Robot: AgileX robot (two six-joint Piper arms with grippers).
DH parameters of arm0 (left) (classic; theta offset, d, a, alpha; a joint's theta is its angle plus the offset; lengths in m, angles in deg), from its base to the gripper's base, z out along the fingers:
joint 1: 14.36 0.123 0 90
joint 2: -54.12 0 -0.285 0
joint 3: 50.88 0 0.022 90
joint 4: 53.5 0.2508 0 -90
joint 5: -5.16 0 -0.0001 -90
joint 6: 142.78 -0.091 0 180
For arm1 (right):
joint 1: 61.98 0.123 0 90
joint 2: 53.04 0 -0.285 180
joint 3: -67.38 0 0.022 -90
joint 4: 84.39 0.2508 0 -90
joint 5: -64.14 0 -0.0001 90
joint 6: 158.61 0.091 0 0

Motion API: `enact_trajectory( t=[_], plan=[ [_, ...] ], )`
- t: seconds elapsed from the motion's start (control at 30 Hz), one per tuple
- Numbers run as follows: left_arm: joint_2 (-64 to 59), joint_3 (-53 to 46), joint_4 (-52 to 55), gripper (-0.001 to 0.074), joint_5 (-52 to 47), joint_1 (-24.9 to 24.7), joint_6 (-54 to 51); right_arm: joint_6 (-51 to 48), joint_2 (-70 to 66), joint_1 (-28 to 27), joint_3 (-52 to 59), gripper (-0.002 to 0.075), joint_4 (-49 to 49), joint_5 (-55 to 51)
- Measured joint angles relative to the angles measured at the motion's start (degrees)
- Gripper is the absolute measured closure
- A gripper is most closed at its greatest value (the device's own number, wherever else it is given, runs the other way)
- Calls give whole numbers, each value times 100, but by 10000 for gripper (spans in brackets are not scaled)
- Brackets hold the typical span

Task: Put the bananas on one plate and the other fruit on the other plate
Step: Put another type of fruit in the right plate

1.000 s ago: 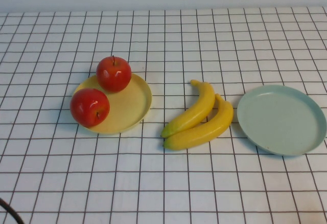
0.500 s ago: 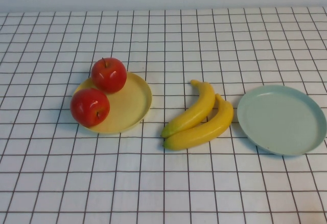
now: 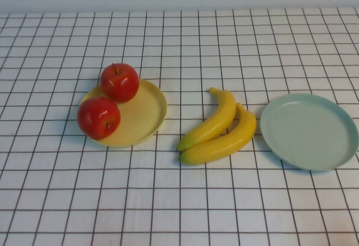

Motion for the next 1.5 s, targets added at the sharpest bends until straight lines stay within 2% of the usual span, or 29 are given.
enact_trajectory(
  t=[1.13, 1.2, 1.37, 1.5],
  plan=[
    [0, -9, -154, 733, -71, 0, 0, 11, 0, 0, 0, 742, 117, 0],
    [0, -9, -154, 733, -71, 0, 0, 147, 0, 0, 0, 741, 725, 72],
    [0, -9, -154, 733, -71, 0, 0, 531, 0, 0, 0, 741, 3752, 225],
    [0, -9, -154, 733, -71, 0, 0, 571, 0, 0, 0, 742, 4880, 649]
  ],
)
